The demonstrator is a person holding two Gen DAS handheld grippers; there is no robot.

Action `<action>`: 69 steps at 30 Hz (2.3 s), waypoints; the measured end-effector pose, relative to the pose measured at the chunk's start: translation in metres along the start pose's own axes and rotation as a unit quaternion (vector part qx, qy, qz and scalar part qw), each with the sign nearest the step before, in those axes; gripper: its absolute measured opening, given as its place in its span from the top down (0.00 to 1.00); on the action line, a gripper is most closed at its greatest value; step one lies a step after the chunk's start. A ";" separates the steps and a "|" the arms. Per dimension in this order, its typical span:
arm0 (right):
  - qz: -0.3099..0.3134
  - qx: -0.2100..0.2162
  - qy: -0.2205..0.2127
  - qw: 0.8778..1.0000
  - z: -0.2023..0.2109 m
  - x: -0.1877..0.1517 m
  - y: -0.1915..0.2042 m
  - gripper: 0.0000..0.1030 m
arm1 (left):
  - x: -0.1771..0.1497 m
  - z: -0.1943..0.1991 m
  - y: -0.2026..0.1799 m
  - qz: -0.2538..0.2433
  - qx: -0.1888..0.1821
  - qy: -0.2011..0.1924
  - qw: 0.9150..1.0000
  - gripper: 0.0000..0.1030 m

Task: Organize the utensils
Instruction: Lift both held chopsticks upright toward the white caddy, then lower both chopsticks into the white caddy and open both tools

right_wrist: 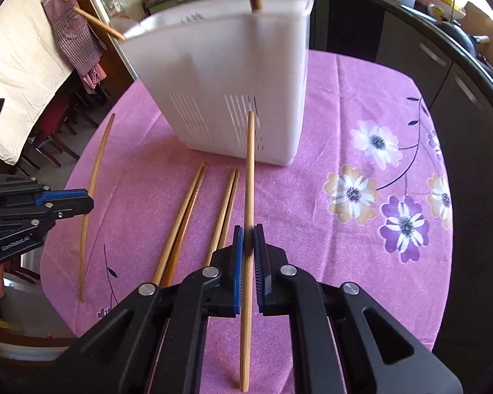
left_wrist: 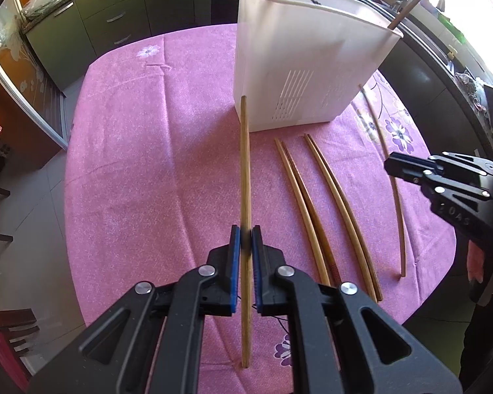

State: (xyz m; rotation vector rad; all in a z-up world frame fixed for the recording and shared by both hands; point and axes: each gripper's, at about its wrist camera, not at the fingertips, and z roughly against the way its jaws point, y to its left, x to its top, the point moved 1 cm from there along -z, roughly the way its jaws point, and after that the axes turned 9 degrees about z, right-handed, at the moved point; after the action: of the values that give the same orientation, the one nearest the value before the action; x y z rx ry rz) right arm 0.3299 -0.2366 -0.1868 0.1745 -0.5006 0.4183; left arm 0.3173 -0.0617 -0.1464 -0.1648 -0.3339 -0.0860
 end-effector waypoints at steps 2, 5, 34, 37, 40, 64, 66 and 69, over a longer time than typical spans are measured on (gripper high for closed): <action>-0.001 -0.003 -0.029 1.000 0.023 0.001 -0.001 0.93 | 0.000 0.009 0.000 0.000 -0.004 -0.008 1.000 0.93; 0.002 -0.016 -0.070 0.997 0.057 -0.001 -0.005 0.93 | 0.000 0.024 -0.002 -0.003 -0.010 -0.026 1.000 0.93; 0.008 -0.023 -0.104 0.994 0.103 -0.038 -0.012 0.93 | -0.020 0.087 -0.019 -0.035 -0.001 -0.096 0.995 0.93; 0.009 -0.023 -0.103 0.994 0.103 -0.037 -0.011 0.93 | -0.020 0.087 -0.020 -0.036 -0.001 -0.096 0.995 0.93; 0.010 -0.021 -0.103 0.994 0.103 -0.036 -0.011 0.93 | -0.020 0.087 -0.019 -0.037 -0.001 -0.096 0.995 0.93; 0.030 -0.010 -0.202 0.979 0.194 0.054 0.005 0.93 | 0.025 0.166 -0.050 -0.051 -0.041 -0.171 0.983 0.93; 0.028 -0.006 -0.214 0.976 0.205 0.069 0.005 0.93 | 0.037 0.181 -0.055 -0.052 -0.046 -0.189 0.980 0.93; 0.023 -0.004 -0.233 0.972 0.215 0.091 0.005 0.93 | 0.056 0.198 -0.061 -0.046 -0.056 -0.214 0.974 0.93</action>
State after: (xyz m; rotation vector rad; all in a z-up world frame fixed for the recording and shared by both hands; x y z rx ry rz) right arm 0.3075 -0.2572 0.0448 0.2549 -0.9710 0.4207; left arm 0.2998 -0.0901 0.0650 -0.2802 -0.7682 -0.1612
